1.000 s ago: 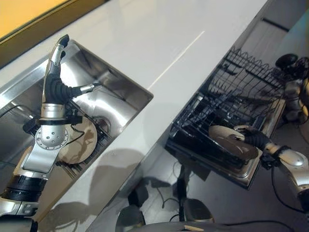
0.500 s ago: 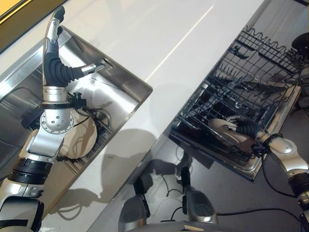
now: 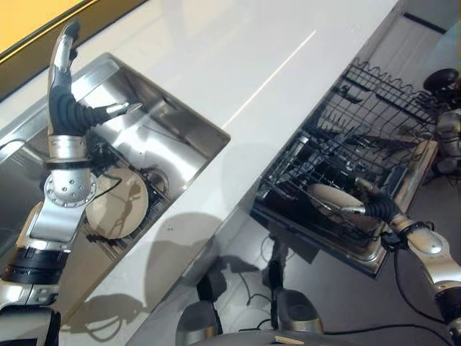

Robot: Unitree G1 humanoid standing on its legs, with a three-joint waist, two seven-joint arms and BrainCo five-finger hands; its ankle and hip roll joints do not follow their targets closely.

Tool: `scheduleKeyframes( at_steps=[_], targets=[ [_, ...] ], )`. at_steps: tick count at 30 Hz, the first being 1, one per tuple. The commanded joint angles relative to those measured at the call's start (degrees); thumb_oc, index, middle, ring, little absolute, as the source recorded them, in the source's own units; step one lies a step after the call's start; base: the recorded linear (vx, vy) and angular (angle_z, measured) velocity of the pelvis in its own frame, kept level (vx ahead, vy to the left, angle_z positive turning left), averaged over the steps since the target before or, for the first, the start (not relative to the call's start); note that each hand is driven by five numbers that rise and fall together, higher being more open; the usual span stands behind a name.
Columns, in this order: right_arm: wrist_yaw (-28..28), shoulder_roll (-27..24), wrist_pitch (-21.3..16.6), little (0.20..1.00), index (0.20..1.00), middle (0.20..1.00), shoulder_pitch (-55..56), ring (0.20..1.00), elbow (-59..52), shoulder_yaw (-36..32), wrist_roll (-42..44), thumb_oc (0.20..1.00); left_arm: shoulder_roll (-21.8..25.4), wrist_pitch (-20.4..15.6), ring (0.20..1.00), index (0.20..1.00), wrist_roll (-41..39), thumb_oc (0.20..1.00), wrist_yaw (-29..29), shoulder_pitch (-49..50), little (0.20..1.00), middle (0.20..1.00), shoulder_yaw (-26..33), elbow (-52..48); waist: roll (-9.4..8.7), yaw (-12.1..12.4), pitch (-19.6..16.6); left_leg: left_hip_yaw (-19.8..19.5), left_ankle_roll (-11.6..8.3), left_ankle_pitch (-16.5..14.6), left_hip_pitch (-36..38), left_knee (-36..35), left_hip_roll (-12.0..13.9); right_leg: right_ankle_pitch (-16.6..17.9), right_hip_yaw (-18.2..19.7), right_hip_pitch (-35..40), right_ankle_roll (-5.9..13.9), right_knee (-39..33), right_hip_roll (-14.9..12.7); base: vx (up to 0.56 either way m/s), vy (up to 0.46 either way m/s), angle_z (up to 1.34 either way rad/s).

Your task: Pick up plates and place into dishwasher.

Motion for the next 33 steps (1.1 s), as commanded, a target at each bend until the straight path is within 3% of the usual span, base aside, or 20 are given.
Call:
scheduleKeyframes(
  at_steps=[1,8,19,27,30,33],
  targets=[
    [-4.5,-1.1,-3.7,1.0,1.0,1.0,1.4,1.0,-8.1,-4.9,-2.8,1.0,-2.3,-1.7,1.0,1.0,3.8,1.0,-1.5,3.4,1.0,1.0,2.5,3.2,-0.07,-0.9,-8.8,0.0,0.44,-0.9,-3.8,2.7,1.9,-4.3,0.1,-3.4,1.09,4.2,0.5,0.08,0.089,-0.05],
    [-5.5,0.1,-4.2,1.0,1.0,1.0,3.5,1.0,-20.0,-14.1,-8.6,1.0,-5.1,-0.9,1.0,1.0,4.5,1.0,-7.3,11.0,1.0,1.0,7.4,3.3,0.76,-1.3,-11.8,0.8,0.75,-1.6,-1.6,1.5,1.6,-5.0,1.1,-1.6,0.93,3.2,0.9,0.07,0.105,-0.02],
    [-5.1,0.9,-5.6,1.0,1.0,1.0,4.8,1.0,-26.1,-17.7,-7.1,1.0,-1.6,2.5,1.0,1.0,20.1,1.0,-5.4,14.7,1.0,1.0,7.6,8.9,1.65,-1.1,-14.1,-0.3,0.69,-1.7,-0.2,0.2,1.2,-5.6,1.0,0.3,0.77,2.4,1.2,0.04,0.055,0.05],
    [-15.1,3.0,-6.2,1.0,1.0,1.0,1.2,1.0,-33.7,-16.6,-3.8,1.0,-2.4,6.1,1.0,1.0,22.5,1.0,-5.0,15.5,1.0,1.0,3.3,11.4,2.02,0.1,-14.6,-2.1,0.29,-2.0,-0.3,2.3,1.5,-6.6,1.3,0.7,-0.21,3.0,2.0,0.02,0.02,0.09],
    [-14.8,6.1,-7.5,1.0,1.0,1.0,-0.5,1.0,-40.0,-14.6,-1.9,1.0,-5.2,6.3,1.0,1.0,23.9,1.0,-4.0,16.6,1.0,1.0,1.7,12.6,1.2,2.3,-13.9,-7.4,0.48,-3.8,-5.3,13.2,-0.7,-6.4,2.6,0.8,-1.57,4.2,2.1,0.07,0.036,0.04],
    [-16.5,7.4,-8.6,1.0,1.0,1.0,-3.1,1.0,-42.4,-10.7,-4.1,1.0,-5.7,7.6,1.0,1.0,24.3,1.0,-5.3,17.7,1.0,1.0,1.2,12.2,1.27,4.6,-13.6,-11.5,1.89,-3.3,-6.4,10.2,-2.5,-6.7,4.1,1.5,-1.58,4.7,2.5,0.13,0.138,-0.22]
  ],
)
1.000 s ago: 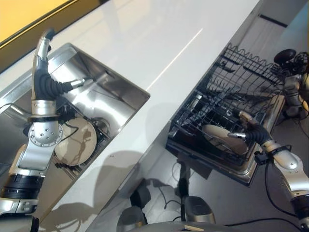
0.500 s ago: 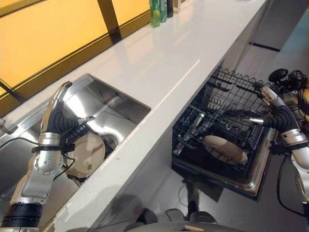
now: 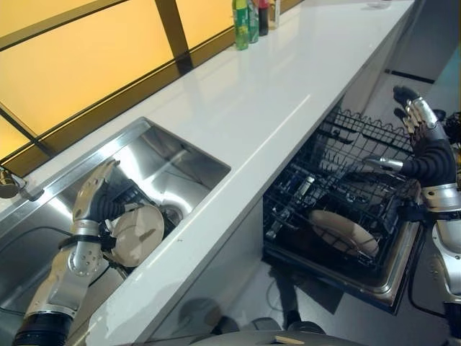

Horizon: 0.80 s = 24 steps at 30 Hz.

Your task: Pick up plates and place into dishwasher.

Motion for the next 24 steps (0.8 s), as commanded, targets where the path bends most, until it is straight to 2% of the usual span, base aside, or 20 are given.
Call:
scheduleKeyframes(
  at_steps=[1,3,8,16,19,24],
  targets=[
    [-3.6,-0.1,-4.9,1.0,1.0,1.0,-6.7,1.0,-4.9,3.6,0.7,1.0,4.2,1.1,1.0,1.0,1.9,1.0,0.8,-0.8,1.0,1.0,1.7,-1.7,-3.38,3.3,-1.2,-6.2,0.88,-1.3,-6.9,1.8,-2.6,-4.7,3.6,-1.2,-1.3,4.5,3.0,0.08,0.172,-0.32],
    [-4.5,0.0,-5.4,1.0,1.0,1.0,-8.5,1.0,-4.9,5.6,1.5,1.0,4.4,1.5,1.0,1.0,2.5,1.0,0.7,-1.5,1.0,1.0,0.6,-1.0,-3.68,4.7,-0.7,-8.3,0.8,-0.2,-8.6,1.7,-3.8,-4.8,3.6,-0.9,-1.21,4.6,2.7,0.06,0.169,-0.21],
    [-5.2,-0.6,-5.7,1.0,1.0,1.0,-9.3,1.0,-4.1,7.4,1.4,1.0,4.9,2.9,1.0,1.0,4.2,1.0,-3.5,-2.4,1.0,1.0,-2.1,0.7,-3.3,5.1,-1.7,-9.1,1.07,-0.4,-6.9,-0.3,-5.0,-5.3,1.9,-1.5,-0.89,5.4,1.8,0.12,0.219,0.08],
    [-5.3,-3.1,-4.3,1.0,1.0,1.0,-8.1,1.0,-3.5,8.0,3.7,1.0,7.8,5.2,1.0,1.0,4.8,1.0,-18.7,-0.8,1.0,1.0,-6.4,-0.8,-2.78,5.0,-2.3,-8.7,2.44,-2.5,-4.8,0.1,-6.8,-5.2,0.9,-2.5,0.75,6.6,-0.2,0.14,0.153,0.05],
    [-4.9,-4.4,-4.0,1.0,1.0,1.0,-7.6,1.0,-3.3,8.1,4.6,1.0,9.4,6.6,1.0,1.0,5.0,1.0,-20.6,0.3,1.0,1.0,-7.4,-2.3,-2.5,4.9,-2.0,-8.5,2.84,-2.9,-4.3,0.1,-7.1,-5.1,0.8,-2.6,1.32,6.7,-0.7,0.12,0.119,0.03],
    [-4.9,-5.6,-4.1,1.0,1.0,1.0,-7.0,1.0,-2.7,7.9,6.1,1.0,10.5,7.6,1.0,1.0,7.4,1.0,-19.7,0.7,1.0,1.0,-8.3,-2.3,-2.37,4.6,-1.1,-8.4,3.32,-3.5,-4.3,0.8,-7.4,-4.9,0.9,-3.5,2.02,7.5,-1.3,0.09,0.083,0.01]
  ],
)
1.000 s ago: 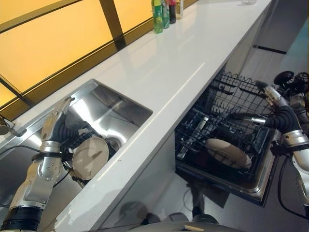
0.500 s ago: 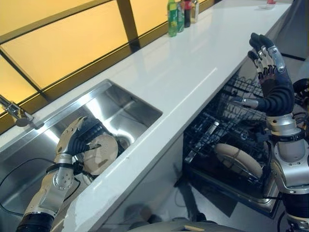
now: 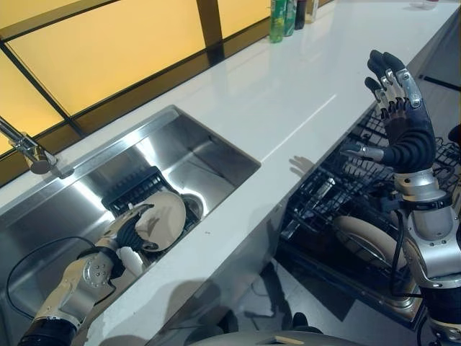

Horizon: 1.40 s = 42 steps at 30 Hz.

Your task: Pick up plates and place into dishwasher.

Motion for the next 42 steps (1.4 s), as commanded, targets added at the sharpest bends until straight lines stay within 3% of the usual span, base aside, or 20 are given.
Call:
scheduleKeyframes(
  at_steps=[1,5,8,11,20,29,32,37,42],
  targets=[
    [-0.6,-3.7,-1.7,1.0,1.0,1.0,-0.5,1.0,-1.1,-0.8,2.8,1.0,5.9,0.8,1.0,1.0,4.5,1.0,2.1,-0.8,1.0,1.0,-0.8,-1.7,-1.64,0.3,-1.9,-1.8,2.4,-1.5,-5.2,4.9,-3.2,-5.4,-0.1,-3.5,-1.06,7.8,2.0,0.06,0.057,0.03],
    [-0.8,-4.4,-1.2,1.0,1.0,1.0,-1.3,1.0,-0.4,-0.4,2.9,1.0,5.4,0.7,1.0,1.0,8.7,1.0,5.9,-1.4,1.0,1.0,-2.6,0.1,-1.74,0.2,-0.4,-2.0,2.64,-1.8,-6.0,6.0,-3.4,-5.0,0.3,-4.6,-0.6,8.5,1.6,0.04,0.053,0.04],
    [-1.4,-5.0,-1.6,1.0,1.0,1.0,-1.9,1.0,0.3,0.3,2.6,1.0,5.9,2.0,1.0,1.0,18.2,1.0,13.0,-2.0,1.0,1.0,-4.9,2.3,-1.78,-0.1,0.8,-2.2,2.75,-1.9,-6.9,6.8,-3.7,-4.8,1.0,-5.7,-0.25,9.2,1.5,0.03,0.057,0.01],
    [-2.9,-5.7,-2.6,1.0,1.0,1.0,-2.8,1.0,1.4,1.6,2.3,1.0,6.3,3.2,1.0,1.0,20.6,1.0,18.7,-3.7,1.0,1.0,-7.3,4.0,-2.15,-0.4,2.3,-2.1,2.88,-2.6,-8.0,8.0,-3.8,-5.1,1.4,-6.8,-0.01,10.0,1.4,0.0,0.042,-0.01],
    [-5.7,-5.4,-4.9,1.0,1.0,1.0,-6.5,1.0,2.2,3.8,-0.9,1.0,4.6,3.9,1.0,1.0,19.0,1.0,29.7,-10.3,1.0,1.0,-12.8,10.4,-3.58,-1.0,7.9,-2.3,3.3,-2.4,-12.8,10.9,-4.0,-4.2,2.7,-11.2,0.32,11.7,1.5,-0.07,0.027,-0.01],
    [-9.4,-5.1,-5.8,1.0,1.0,1.0,-10.6,1.0,2.9,6.1,-4.5,1.0,2.5,7.4,1.0,1.0,16.8,1.0,36.6,-17.0,1.0,1.0,-14.9,14.9,-5.41,-1.1,12.0,-2.0,3.91,-2.1,-18.4,14.1,-4.2,-3.2,3.9,-16.2,0.11,13.8,1.5,-0.08,0.032,-0.02],
    [-11.0,-4.5,-5.7,1.0,1.0,1.0,-12.5,1.0,3.0,7.0,-6.0,1.0,2.1,7.3,1.0,1.0,15.8,1.0,36.1,-20.1,1.0,1.0,-16.0,15.9,-6.04,-0.9,13.6,-2.0,4.19,-2.0,-20.6,15.1,-4.3,-2.8,4.1,-18.1,0.05,14.4,1.5,-0.1,0.012,-0.01],
    [-11.9,-3.9,-4.9,1.0,1.0,1.0,-15.1,1.0,2.7,7.6,-7.7,1.0,2.4,5.0,1.0,1.0,14.8,1.0,28.7,-22.9,1.0,1.0,-18.6,15.5,-6.26,-0.9,15.4,-1.8,4.54,-2.1,-22.5,15.8,-4.4,-2.3,4.2,-19.9,0.02,14.9,1.6,-0.07,0.016,-0.02],
    [-11.3,-4.3,-4.1,1.0,1.0,1.0,-17.5,1.0,3.0,7.6,-7.4,1.0,3.8,1.5,1.0,1.0,9.6,1.0,10.9,-23.0,1.0,1.0,-23.5,11.2,-5.91,-1.3,16.3,-1.2,4.94,-2.4,-23.2,16.2,-4.6,-2.2,4.1,-20.7,0.04,15.0,1.5,-0.02,0.041,0.0]
  ],
)
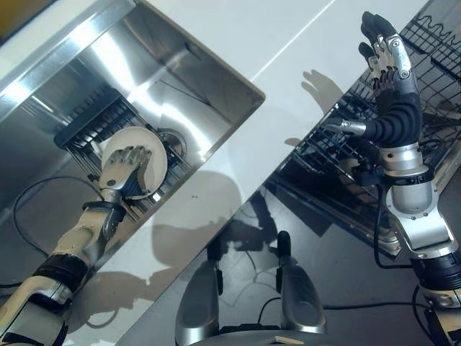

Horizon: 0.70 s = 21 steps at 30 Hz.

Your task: Pick up plates and place into dishwasher.

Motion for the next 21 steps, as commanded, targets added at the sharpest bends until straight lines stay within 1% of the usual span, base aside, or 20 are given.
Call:
scheduleKeyframes(
  at_steps=[1,4,6,8,12,15,17,19,21],
  targets=[
    [-0.6,-1.3,-2.5,1.0,1.0,1.0,-4.4,1.0,-2.4,-1.3,-0.3,1.0,-2.0,-1.9,1.0,1.0,-6.2,1.0,-11.1,4.2,1.0,1.0,-3.9,-5.4,-1.77,0.0,-1.1,-0.6,4.66,-2.1,-4.6,4.6,-3.8,-2.3,1.4,-2.0,0.14,3.9,1.7,0.02,0.039,0.01],
    [-0.4,-2.1,-1.9,1.0,1.0,1.0,-4.2,1.0,-2.9,-1.4,0.3,1.0,-0.8,0.0,1.0,1.0,-7.9,1.0,-11.2,5.0,1.0,1.0,-3.7,-6.7,-1.47,0.1,-1.1,-0.6,4.82,-2.5,-3.8,4.8,-4.2,-2.5,1.2,-1.3,0.06,3.8,1.5,0.05,0.04,0.02],
    [0.1,-2.7,-2.0,1.0,1.0,1.0,-3.5,1.0,-2.9,-2.0,0.9,1.0,0.2,1.4,1.0,1.0,-9.1,1.0,-9.4,5.8,1.0,1.0,-1.8,-7.0,-1.2,0.4,-1.3,-0.7,4.85,-2.7,-3.5,5.2,-4.5,-2.6,0.8,-0.6,-0.06,3.7,1.2,0.06,0.025,0.03],
    [0.3,-2.7,-2.0,1.0,1.0,1.0,-2.7,1.0,-2.8,-2.4,0.9,1.0,0.8,2.5,1.0,1.0,-9.3,1.0,-9.1,6.7,1.0,1.0,-0.2,-7.8,-1.07,0.7,-1.4,-0.9,4.93,-2.9,-3.2,5.4,-4.7,-2.8,0.6,-0.1,-0.16,3.6,1.1,0.06,-0.001,0.02],
    [0.7,-2.2,-1.6,1.0,1.0,1.0,-1.4,1.0,-3.0,-4.0,0.5,1.0,1.7,4.2,1.0,1.0,-6.5,1.0,-9.3,9.4,1.0,1.0,4.5,-11.0,-0.56,1.8,-1.3,-1.6,4.95,-2.8,-2.9,5.6,-5.1,-2.9,-0.3,0.8,-0.38,3.4,0.9,0.02,-0.004,0.01],
    [0.5,-2.1,-0.7,1.0,1.0,1.0,-1.2,1.0,-3.3,-5.1,0.0,1.0,2.5,5.0,1.0,1.0,-5.3,1.0,-12.7,10.6,1.0,1.0,7.6,-14.6,-0.21,2.5,-1.0,-2.0,5.06,-2.9,-2.9,5.7,-5.3,-3.0,-1.0,1.0,-0.58,3.6,0.7,0.01,-0.014,0.06],
    [0.6,-2.0,-0.6,1.0,1.0,1.0,-0.9,1.0,-3.4,-5.6,-0.1,1.0,2.6,5.3,1.0,1.0,-4.3,1.0,-13.6,11.3,1.0,1.0,8.5,-16.1,-0.12,2.7,-0.7,-2.1,5.06,-2.9,-3.0,5.8,-5.4,-3.0,-1.3,1.0,-0.64,3.6,0.6,-0.01,-0.013,0.09],
    [0.6,-2.1,-0.4,1.0,1.0,1.0,-0.8,1.0,-3.6,-6.0,0.0,1.0,2.4,6.2,1.0,1.0,-3.5,1.0,-13.3,11.8,1.0,1.0,9.1,-17.2,-0.08,2.9,-0.6,-2.2,5.08,-2.9,-3.1,5.9,-5.4,-3.0,-1.5,1.0,-0.63,3.7,0.5,0.0,-0.018,0.09],
    [0.4,-2.1,-0.4,1.0,1.0,1.0,-0.4,1.0,-3.7,-6.1,0.3,1.0,2.4,8.0,1.0,1.0,-2.8,1.0,-12.0,11.9,1.0,1.0,10.0,-17.7,-0.15,3.0,-0.7,-2.2,5.1,-2.9,-2.7,5.6,-5.4,-3.2,-1.7,1.3,-0.6,3.6,0.4,0.02,-0.016,0.05]
  ],
)
